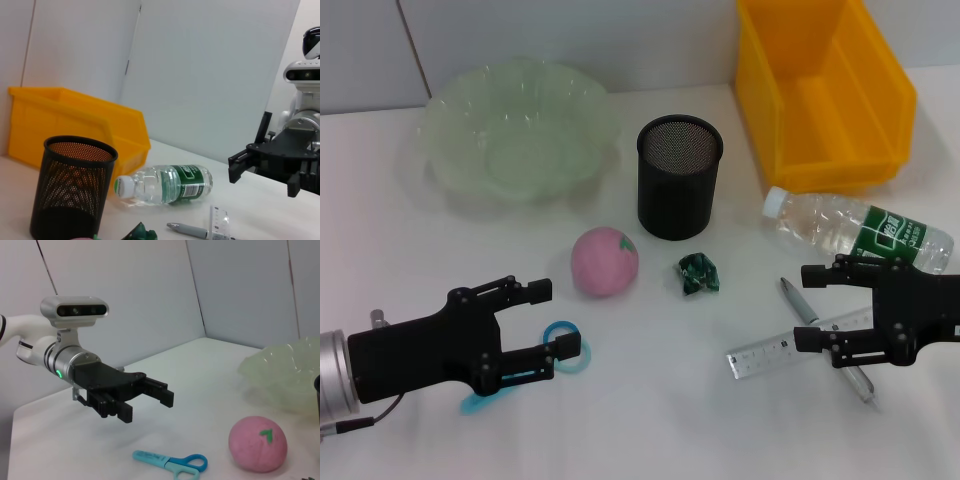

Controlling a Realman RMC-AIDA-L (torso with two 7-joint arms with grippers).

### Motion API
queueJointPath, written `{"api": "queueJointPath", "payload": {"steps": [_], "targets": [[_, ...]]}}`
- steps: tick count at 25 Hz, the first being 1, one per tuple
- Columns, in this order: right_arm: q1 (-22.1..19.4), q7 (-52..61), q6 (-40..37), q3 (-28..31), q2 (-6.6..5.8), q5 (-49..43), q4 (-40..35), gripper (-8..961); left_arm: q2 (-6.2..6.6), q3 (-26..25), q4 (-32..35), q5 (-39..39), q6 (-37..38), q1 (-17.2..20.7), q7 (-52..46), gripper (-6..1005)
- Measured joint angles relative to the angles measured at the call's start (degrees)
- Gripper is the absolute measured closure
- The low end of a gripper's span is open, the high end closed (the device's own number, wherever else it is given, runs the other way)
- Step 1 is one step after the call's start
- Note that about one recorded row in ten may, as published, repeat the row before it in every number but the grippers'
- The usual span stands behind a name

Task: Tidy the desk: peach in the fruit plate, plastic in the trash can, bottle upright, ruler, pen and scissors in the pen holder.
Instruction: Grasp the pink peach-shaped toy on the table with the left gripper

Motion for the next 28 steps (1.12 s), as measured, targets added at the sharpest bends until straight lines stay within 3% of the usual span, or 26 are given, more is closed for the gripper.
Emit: {"api": "queueJointPath", "payload": {"steps": [6, 14, 19, 21, 23, 26, 28], "targets": [[0.1, -0.2, 0.0, 0.0, 0.14, 0.0, 0.0, 105, 0.0, -0.2, 0.1, -0.1, -1.5, -0.2, 0.1, 207], [-0.1, 0.5, -0.3, 0.0, 0.13, -0.1, -0.3, 105, -0.53, 0.1, -0.5, -2.4, -11.9, -2.9, 2.8, 221], [-1.0, 0.8, -0.1, 0.5, -0.19, -0.5, -0.4, 105, -0.63, 0.2, -2.0, -4.3, -15.3, -5.7, 5.9, 230], [-1.2, 0.8, -0.1, 0.5, -0.2, -0.5, -0.5, 105, -0.63, 0.2, -6.4, -4.5, -18.1, -9.6, 10.1, 233], [-1.3, 0.8, 0.0, 0.5, -0.16, -0.6, -0.5, 105, -0.62, 0.2, -8.3, -4.4, -19.5, -11.1, 11.9, 237], [-1.3, 0.8, 0.0, 0.3, -0.02, -0.6, -0.6, 105, -0.62, 0.2, -8.3, -4.4, -19.5, -11.1, 11.9, 242], [-1.2, 0.8, 0.0, 0.2, 0.07, -0.6, -0.7, 104, -0.62, 0.2, -11.7, -4.3, -23.3, -13.3, 14.6, 245]]}}
